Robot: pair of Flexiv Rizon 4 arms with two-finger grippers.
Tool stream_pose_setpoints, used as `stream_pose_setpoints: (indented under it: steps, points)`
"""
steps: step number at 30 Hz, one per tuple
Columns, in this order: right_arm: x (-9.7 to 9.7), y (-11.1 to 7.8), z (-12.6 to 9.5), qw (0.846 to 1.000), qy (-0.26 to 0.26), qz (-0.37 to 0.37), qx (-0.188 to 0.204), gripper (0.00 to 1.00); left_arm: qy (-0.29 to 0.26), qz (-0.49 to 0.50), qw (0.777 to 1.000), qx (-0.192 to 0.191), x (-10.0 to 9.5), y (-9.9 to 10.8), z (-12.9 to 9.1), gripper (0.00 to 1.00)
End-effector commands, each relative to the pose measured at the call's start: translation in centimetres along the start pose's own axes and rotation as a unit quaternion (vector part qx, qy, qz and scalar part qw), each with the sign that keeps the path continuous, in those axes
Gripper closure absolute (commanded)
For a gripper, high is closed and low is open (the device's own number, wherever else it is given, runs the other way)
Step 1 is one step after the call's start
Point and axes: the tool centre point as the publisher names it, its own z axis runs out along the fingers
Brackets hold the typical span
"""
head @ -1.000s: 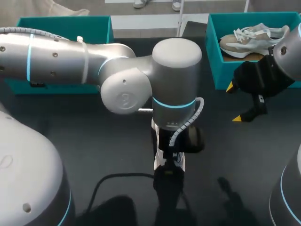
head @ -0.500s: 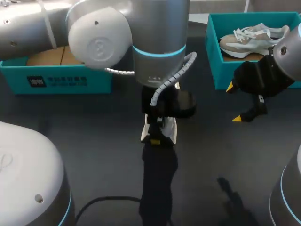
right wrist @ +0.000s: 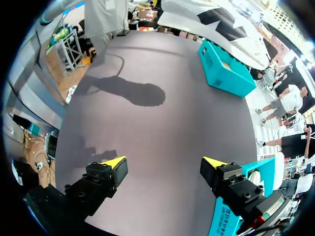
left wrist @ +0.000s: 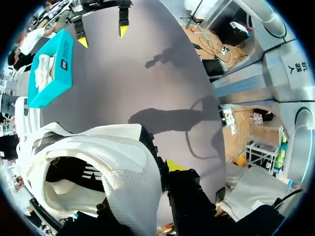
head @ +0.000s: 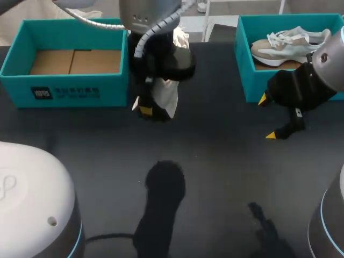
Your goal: Take the shoe out of the shoebox, open the shoe tongue, remove and reinsert the insole, then place the shoe into the shoebox
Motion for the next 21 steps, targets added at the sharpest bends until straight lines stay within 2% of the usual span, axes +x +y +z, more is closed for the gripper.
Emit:
stream_pose_setpoints:
  steps: [1, 3, 21]
  points:
    - [0.0, 0.0, 0.1, 1.000, -0.001, 0.000, 0.002, 0.00, -0.049, -0.037, 0.998, -0.007, 0.4, -0.4, -3.1, 1.00]
    - [0.0, 0.0, 0.1, 1.000, -0.001, 0.000, 0.002, 0.00, -0.079, -0.042, 0.996, 0.016, 1.0, -2.9, -2.2, 1.00]
    - [0.0, 0.0, 0.1, 1.000, -0.001, 0.000, 0.002, 0.00, -0.079, -0.042, 0.996, 0.016, 1.0, -2.9, -2.2, 1.00]
